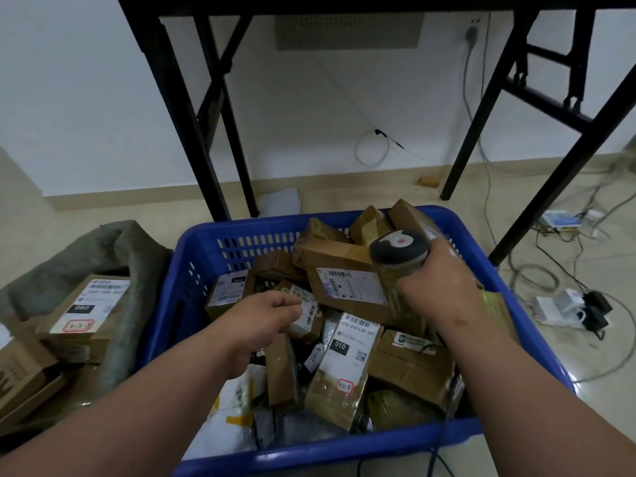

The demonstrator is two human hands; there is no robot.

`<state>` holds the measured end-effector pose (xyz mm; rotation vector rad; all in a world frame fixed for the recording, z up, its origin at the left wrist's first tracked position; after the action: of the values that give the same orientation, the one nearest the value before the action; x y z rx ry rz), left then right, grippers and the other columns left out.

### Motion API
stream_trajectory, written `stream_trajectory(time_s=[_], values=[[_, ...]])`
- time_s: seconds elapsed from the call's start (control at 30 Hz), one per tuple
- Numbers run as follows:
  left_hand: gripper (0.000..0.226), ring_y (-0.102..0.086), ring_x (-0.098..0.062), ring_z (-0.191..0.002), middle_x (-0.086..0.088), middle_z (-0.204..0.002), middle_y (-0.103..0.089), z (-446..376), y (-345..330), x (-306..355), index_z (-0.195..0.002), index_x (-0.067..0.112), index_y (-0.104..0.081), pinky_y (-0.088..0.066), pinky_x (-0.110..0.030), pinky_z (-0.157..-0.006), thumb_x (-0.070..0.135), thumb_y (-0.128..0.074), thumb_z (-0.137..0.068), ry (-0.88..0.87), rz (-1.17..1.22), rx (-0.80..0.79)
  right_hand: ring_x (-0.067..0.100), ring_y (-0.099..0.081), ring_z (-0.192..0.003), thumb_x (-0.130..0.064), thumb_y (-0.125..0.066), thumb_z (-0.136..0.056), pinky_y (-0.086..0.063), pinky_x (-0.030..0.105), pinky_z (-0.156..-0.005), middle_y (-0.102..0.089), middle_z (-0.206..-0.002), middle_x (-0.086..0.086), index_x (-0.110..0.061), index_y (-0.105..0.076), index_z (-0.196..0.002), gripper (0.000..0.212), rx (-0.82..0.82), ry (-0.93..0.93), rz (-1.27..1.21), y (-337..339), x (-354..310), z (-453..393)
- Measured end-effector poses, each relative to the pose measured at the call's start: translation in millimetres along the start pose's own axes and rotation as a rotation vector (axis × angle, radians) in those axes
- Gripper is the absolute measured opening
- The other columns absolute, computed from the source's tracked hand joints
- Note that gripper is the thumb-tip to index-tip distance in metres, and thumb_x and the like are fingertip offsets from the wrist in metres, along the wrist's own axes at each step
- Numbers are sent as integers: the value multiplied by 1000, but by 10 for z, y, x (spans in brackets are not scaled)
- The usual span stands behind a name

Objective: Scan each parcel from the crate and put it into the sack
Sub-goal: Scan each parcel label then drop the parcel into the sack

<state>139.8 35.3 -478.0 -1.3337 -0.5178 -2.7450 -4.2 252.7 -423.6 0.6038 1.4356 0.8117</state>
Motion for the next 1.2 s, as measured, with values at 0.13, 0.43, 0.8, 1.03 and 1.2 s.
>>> stream_trajectory(time_s=[0.13,0.43,0.8,1.03,1.2], values=[[24,-62,-18,-107,-1,-122,-64,73,172,-30,-121,24,-64,-48,-34,-90,28,-56,-99,8,12,6,21,-59,-89,-21,-73,-73,-53,39,-75,-59,-98,-1,-24,-50,-117,50,-19,2,5,-17,0,49],[19,-64,-22,-107,-2,-114,-69,20,186,-147,-114,25,-65,-47,-36,-93,25,-59,-96,48,49,-1,16,-64,-71,-19,-70,-79,-50,32,-60,-66,-78,0,-30,-53,-86,22,-52,-33,-235,28,49,-55],[11,-64,-17,-95,3,-111,-66,-200,-57,-125,-103,29,-61,-41,-42,-104,22,-60,-96,102,173,-49,18,-56,-93,-22,-80,-74,-48,33,-75,-55,-100,-3,-22,-46,-125,62,-163,49,19,-247,-70,-180],[15,-64,-16,-92,5,-106,-70,-233,-87,-109,-110,25,-64,-41,-39,-96,23,-61,-95,92,216,-57,17,-59,-90,-25,-79,-73,-51,35,-75,-59,-97,-5,-24,-49,-118,54,-110,125,-47,-210,-174,-172],[20,-65,-18,-95,3,-107,-71,-181,96,-199,-115,25,-63,-45,-42,-92,30,-60,-96,110,239,20,15,-66,-82,-33,-83,-67,-56,36,-71,-67,-91,-6,-25,-56,-112,53,-48,92,-331,-6,-276,-135]])
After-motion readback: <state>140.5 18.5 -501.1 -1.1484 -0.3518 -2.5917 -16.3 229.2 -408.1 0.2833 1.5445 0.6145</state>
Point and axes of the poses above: each hand's wrist, its own z-axis away from the middle knuckle, its own y-axis out of the back of the hand, x = y × z, the point moved 7 cm from there along -z, towards the middle knuckle
